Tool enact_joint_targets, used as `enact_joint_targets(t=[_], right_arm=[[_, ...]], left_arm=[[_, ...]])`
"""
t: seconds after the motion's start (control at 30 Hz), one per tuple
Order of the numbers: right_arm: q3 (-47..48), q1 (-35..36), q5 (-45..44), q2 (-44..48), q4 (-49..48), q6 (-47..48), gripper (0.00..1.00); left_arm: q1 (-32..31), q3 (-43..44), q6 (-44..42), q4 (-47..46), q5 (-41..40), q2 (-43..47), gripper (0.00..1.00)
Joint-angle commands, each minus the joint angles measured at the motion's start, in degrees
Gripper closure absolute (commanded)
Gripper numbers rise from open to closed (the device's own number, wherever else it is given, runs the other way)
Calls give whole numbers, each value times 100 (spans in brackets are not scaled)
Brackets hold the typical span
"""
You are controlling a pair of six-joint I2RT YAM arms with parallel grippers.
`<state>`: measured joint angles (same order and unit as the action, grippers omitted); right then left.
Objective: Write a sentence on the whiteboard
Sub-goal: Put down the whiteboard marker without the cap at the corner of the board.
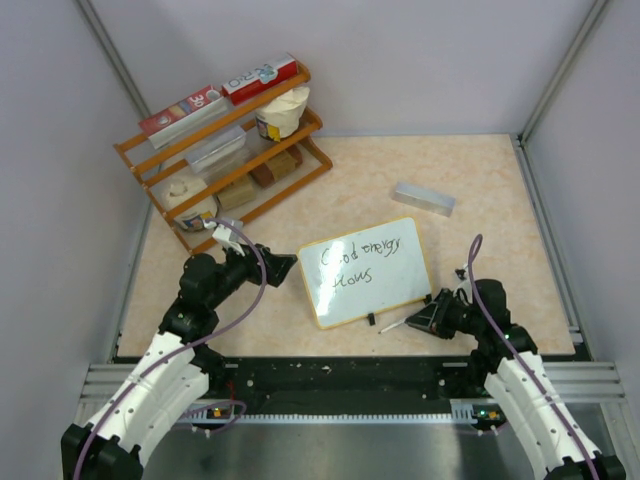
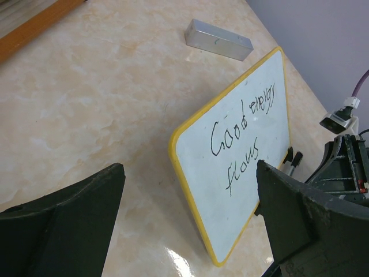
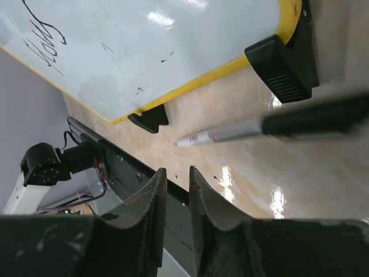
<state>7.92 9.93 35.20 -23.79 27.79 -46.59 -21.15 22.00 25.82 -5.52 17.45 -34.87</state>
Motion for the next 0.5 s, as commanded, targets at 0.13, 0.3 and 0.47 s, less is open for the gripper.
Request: enact_joint_targets(t=[0.13,0.3,0.47], right_arm=[[7,-79,-101,-3,-28,-61,71],[244,-71,-215,-11,-28,-17,50],[587,-71,-382,41,-37,141,12]], left_arm=[[5,191,-42,-265,-23,42,2],[5,173,-25,-265,-14,51,1],[5,112,19,-336,39,68,1]])
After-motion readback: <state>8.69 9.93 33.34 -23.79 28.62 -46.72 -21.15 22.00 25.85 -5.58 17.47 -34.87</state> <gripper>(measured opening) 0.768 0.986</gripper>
